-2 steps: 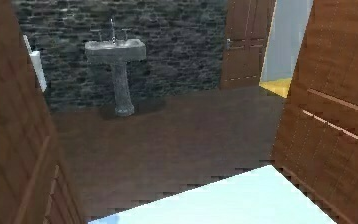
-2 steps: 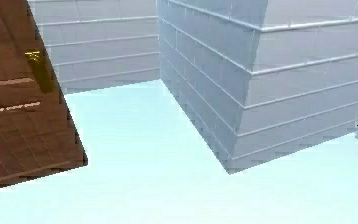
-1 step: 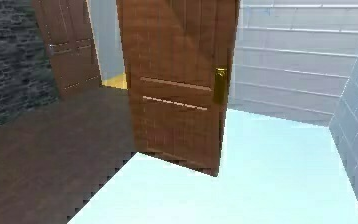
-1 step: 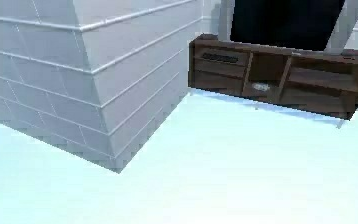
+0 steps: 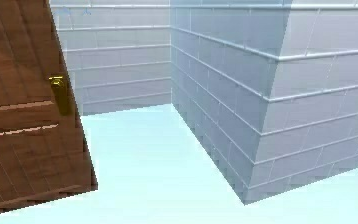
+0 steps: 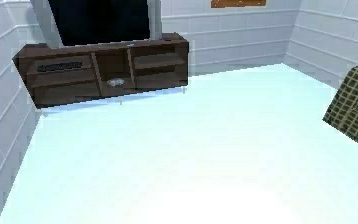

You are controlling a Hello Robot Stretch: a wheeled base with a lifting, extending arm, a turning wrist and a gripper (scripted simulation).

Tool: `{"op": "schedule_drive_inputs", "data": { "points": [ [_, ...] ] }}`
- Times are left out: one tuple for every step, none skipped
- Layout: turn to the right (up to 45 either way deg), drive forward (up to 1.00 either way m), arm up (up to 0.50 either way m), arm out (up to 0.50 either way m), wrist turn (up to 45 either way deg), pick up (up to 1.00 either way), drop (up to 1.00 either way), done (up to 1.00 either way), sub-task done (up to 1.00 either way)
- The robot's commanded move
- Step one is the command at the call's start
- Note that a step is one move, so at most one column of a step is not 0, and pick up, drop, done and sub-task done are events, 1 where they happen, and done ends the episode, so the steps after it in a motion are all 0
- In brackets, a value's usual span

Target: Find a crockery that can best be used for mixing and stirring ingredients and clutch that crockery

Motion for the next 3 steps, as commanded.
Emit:
{"op": "schedule_drive_inputs", "data": {
  "points": [
    [24.0,0.00,0.00,0.00,0.0,0.00,0.00,0.00,0.00],
    [0.0,0.25,0.00,0.00,0.0,0.00,0.00,0.00,0.00],
    [45.0,0.00,0.00,0.00,0.0,0.00,0.00,0.00,0.00]
  ]
}}
